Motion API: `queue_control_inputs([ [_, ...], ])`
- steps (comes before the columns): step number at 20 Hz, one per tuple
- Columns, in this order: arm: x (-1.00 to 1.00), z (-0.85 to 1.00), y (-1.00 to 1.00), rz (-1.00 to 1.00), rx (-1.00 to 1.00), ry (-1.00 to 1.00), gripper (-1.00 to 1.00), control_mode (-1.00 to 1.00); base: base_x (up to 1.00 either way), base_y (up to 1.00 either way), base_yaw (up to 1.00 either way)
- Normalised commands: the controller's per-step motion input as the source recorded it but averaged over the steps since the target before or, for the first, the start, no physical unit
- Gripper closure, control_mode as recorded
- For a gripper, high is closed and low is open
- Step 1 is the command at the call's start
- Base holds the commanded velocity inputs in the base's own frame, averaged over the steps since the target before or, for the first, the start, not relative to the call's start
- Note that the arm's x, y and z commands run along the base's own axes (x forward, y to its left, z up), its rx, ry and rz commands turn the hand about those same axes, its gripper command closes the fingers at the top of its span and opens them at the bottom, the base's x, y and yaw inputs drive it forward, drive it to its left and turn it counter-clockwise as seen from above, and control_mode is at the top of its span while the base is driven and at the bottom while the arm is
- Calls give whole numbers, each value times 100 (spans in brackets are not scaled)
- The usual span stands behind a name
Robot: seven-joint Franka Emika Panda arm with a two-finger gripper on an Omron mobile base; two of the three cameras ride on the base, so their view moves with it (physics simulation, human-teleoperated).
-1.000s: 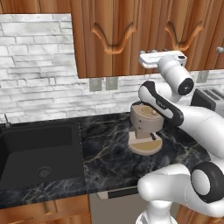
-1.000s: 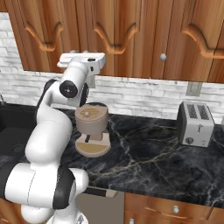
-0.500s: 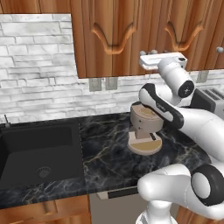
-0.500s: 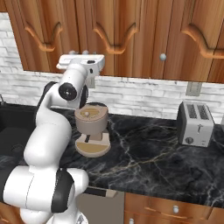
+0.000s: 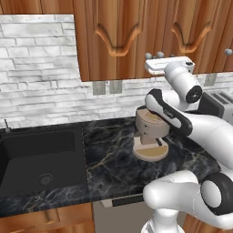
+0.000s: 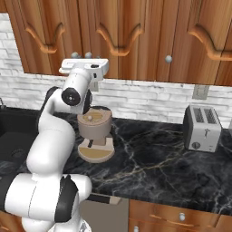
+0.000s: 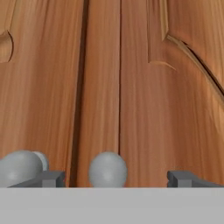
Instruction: Move the oil and vinegar bottle and syrup bottle from the cabinet to the dining counter.
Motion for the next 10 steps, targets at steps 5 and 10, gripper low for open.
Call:
queue_control_inputs([
  [5, 20, -1, 29, 0, 0, 0, -100, -100, 0, 0, 0],
  [10, 26, 0, 15, 0, 0, 0, -100, -100, 0, 0, 0],
])
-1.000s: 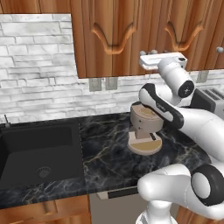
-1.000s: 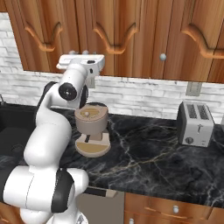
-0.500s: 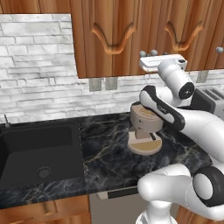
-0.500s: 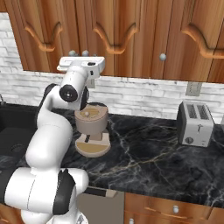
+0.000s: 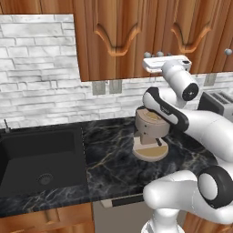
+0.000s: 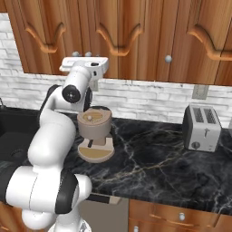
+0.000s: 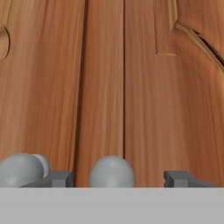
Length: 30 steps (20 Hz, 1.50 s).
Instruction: Move the oil and vinegar bottle and syrup bottle from the cabinet to the dining counter.
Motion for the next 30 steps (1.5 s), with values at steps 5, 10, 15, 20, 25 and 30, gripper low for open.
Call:
queue_control_inputs([
  [5, 18, 4, 0, 0, 0, 0, -100, -100, 0, 0, 0],
  [10, 10, 9, 0, 1, 0, -1, -100, -100, 0, 0, 0],
  [15, 0, 16, 0, 1, 0, -7, -100, -100, 0, 0, 0],
  [20, -3, 14, 0, 2, -1, -4, -100, -100, 0, 0, 0],
  [25, -1, 18, 0, 2, -2, -1, -100, -100, 0, 0, 0],
  [30, 0, 26, 0, 1, -2, 0, -100, -100, 0, 0, 0],
])
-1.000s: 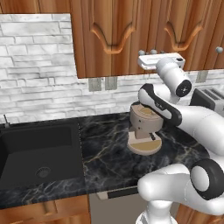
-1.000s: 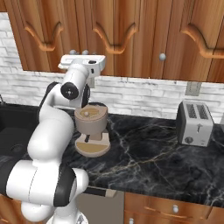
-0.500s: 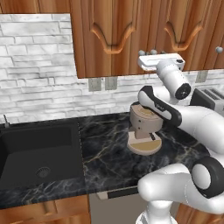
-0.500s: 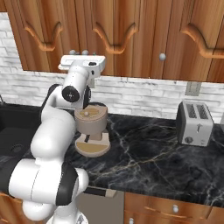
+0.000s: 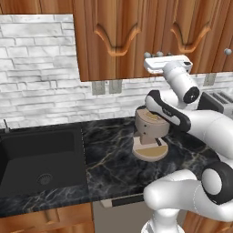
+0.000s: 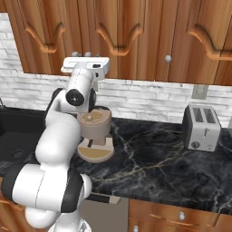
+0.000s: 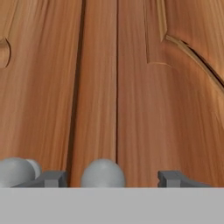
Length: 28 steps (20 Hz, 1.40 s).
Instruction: Move the oil and vinegar bottle and syrup bottle from the cabinet to the dining counter.
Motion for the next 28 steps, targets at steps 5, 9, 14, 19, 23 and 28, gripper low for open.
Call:
queue_control_inputs([
  [5, -3, 24, 0, 1, -4, 0, -100, -100, 0, 0, 0],
  [9, -6, 17, 0, 0, -5, 0, -100, -100, 0, 0, 0],
  [14, 0, 11, 26, 1, -9, 0, 100, -100, 0, 0, 0],
  [19, 0, 14, 30, 6, -5, 0, 100, -100, 0, 0, 0],
  [23, 0, 1, 27, 6, -4, 0, 100, -100, 0, 0, 0],
  [28, 0, -12, 1, 2, -3, 6, 100, -100, 0, 0, 0],
])
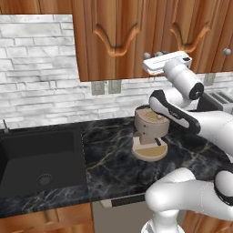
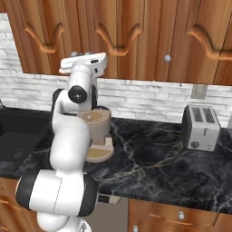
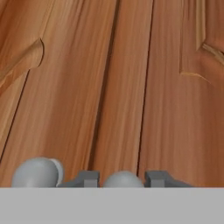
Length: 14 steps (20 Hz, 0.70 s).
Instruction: Move the oil and vinegar bottle and syrup bottle from the cabinet to the dining counter.
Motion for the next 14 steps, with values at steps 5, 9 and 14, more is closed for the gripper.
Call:
queue_control_inputs([
  [5, -10, -10, -18, -1, -1, 6, 100, -100, 0, 0, 0],
  [9, -47, 0, -53, -13, 0, 0, 100, -100, 0, 0, 0],
  [14, -59, 6, -62, -17, 0, 0, 100, -100, 0, 0, 0],
])
